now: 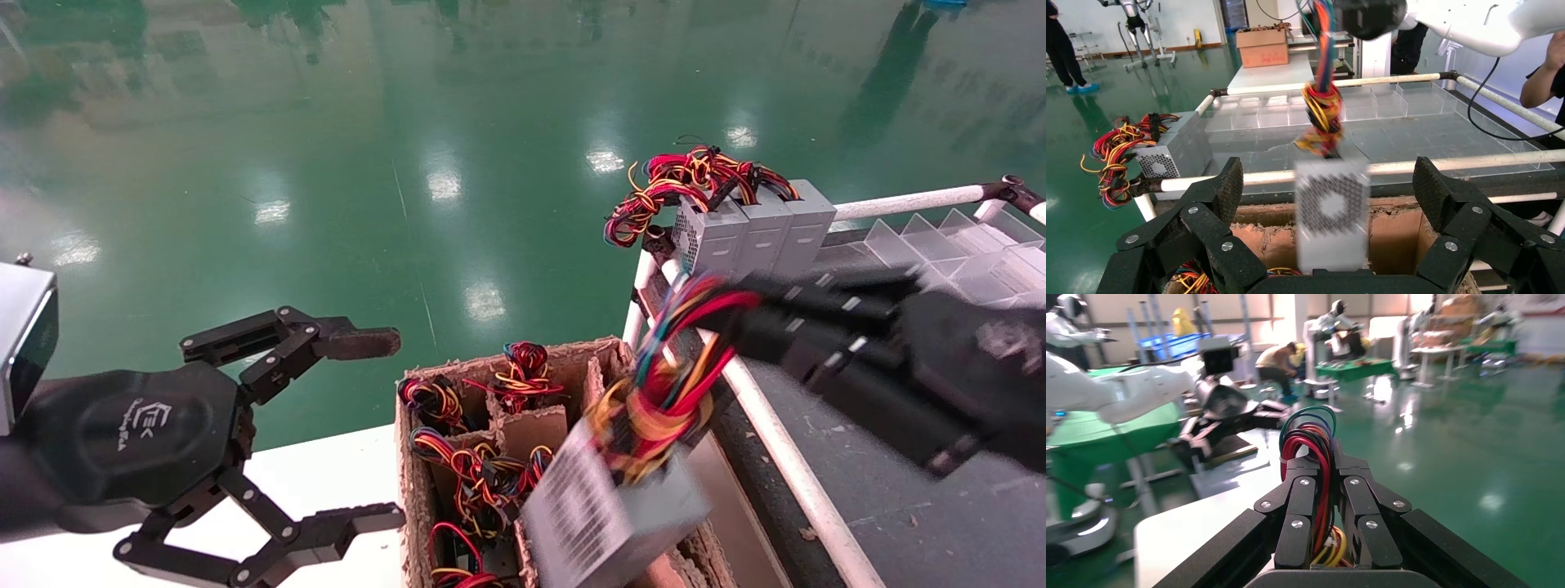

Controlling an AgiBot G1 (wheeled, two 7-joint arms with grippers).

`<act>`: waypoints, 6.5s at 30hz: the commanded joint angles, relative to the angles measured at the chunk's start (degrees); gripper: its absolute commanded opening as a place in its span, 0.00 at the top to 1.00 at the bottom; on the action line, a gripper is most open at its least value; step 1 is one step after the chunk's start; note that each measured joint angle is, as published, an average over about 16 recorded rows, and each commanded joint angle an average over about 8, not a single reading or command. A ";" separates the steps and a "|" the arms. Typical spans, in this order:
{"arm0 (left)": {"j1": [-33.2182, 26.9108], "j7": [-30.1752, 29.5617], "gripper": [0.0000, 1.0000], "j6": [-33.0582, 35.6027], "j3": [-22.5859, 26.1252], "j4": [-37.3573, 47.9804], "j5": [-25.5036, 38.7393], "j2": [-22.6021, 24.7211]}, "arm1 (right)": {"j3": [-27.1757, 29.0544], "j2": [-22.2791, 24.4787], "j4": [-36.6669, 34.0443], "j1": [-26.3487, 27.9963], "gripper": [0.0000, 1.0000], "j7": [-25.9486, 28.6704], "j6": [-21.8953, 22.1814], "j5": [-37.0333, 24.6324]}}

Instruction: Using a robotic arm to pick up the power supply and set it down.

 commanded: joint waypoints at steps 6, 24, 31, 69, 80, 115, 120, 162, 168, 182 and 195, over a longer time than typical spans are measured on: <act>0.00 0.00 0.00 0.00 0.00 0.00 0.00 0.00 | 2.13 2.52 -6.66 3.08 1.00 -3.54 -0.66 -0.64; 0.00 0.01 0.00 -0.01 0.02 0.00 -0.01 -0.01 | 1.16 6.41 -26.91 10.28 1.00 -14.38 -0.84 -10.25; -0.01 0.01 0.00 -0.01 0.02 0.00 -0.02 -0.01 | -1.48 3.61 -31.80 14.99 1.00 -18.23 1.60 -16.12; -0.01 0.02 0.00 -0.02 0.05 0.00 -0.03 -0.02 | -10.99 -20.12 -58.57 39.81 1.00 -32.05 14.22 -32.59; -0.01 0.03 0.00 -0.02 0.06 0.00 -0.04 -0.02 | -11.41 -22.29 -62.69 42.02 0.98 -34.80 15.63 -33.31; -0.02 0.04 0.00 -0.03 0.08 0.00 -0.05 -0.03 | -12.25 -22.18 -66.74 43.37 0.00 -35.51 15.41 -34.52; -0.02 0.04 0.00 -0.03 0.08 0.00 -0.06 -0.03 | -11.16 -20.80 -66.40 43.82 0.00 -35.63 12.89 -32.96; -0.02 0.06 0.00 -0.05 0.11 0.03 -0.08 -0.04 | -6.46 -9.11 -23.76 18.89 0.00 -16.97 3.25 -16.66; -0.02 0.06 0.00 -0.05 0.11 0.03 -0.09 -0.04 | -5.85 -7.31 -16.49 14.50 0.00 -13.76 2.19 -14.14; -0.03 0.07 0.00 -0.05 0.12 0.03 -0.09 -0.05 | -4.43 -3.11 0.44 4.27 0.00 -6.29 -0.26 -8.29; -0.02 0.07 0.00 -0.08 0.12 0.05 -0.10 -0.05 | -3.70 -1.07 8.65 -0.73 0.00 -3.01 -1.51 -5.34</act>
